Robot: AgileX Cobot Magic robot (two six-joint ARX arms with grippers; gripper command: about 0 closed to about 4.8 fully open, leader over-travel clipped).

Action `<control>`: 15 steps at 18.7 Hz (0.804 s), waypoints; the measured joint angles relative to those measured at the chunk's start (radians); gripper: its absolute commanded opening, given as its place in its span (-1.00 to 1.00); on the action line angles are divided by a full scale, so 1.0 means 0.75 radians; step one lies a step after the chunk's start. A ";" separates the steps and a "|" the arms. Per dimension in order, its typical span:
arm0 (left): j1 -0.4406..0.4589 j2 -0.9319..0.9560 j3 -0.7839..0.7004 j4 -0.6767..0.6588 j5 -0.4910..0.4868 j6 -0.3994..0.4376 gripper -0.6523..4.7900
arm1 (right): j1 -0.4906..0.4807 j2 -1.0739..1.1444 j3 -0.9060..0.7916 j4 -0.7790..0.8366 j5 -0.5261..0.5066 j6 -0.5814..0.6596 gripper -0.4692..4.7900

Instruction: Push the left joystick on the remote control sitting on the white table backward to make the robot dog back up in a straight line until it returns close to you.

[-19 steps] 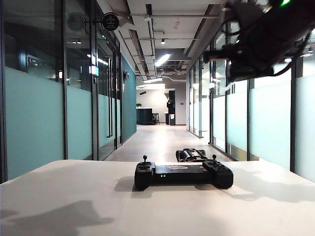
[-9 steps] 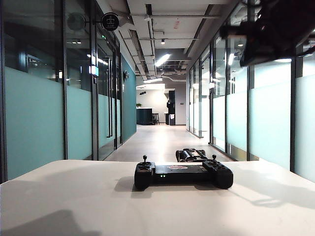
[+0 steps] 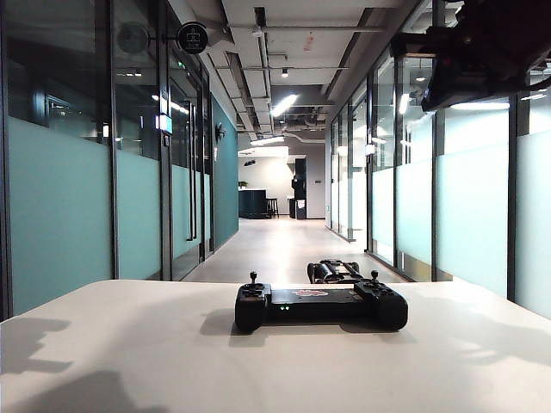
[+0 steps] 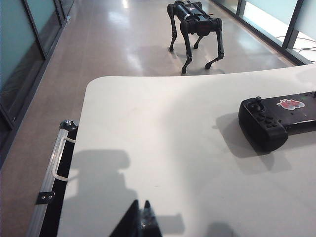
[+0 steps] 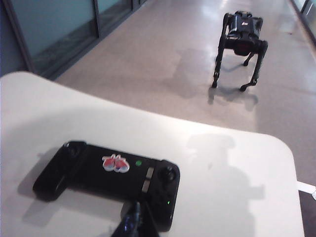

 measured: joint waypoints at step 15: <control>0.000 -0.001 0.000 0.001 0.000 0.000 -0.78 | 0.000 -0.384 -0.304 -0.077 -0.045 -0.011 -0.84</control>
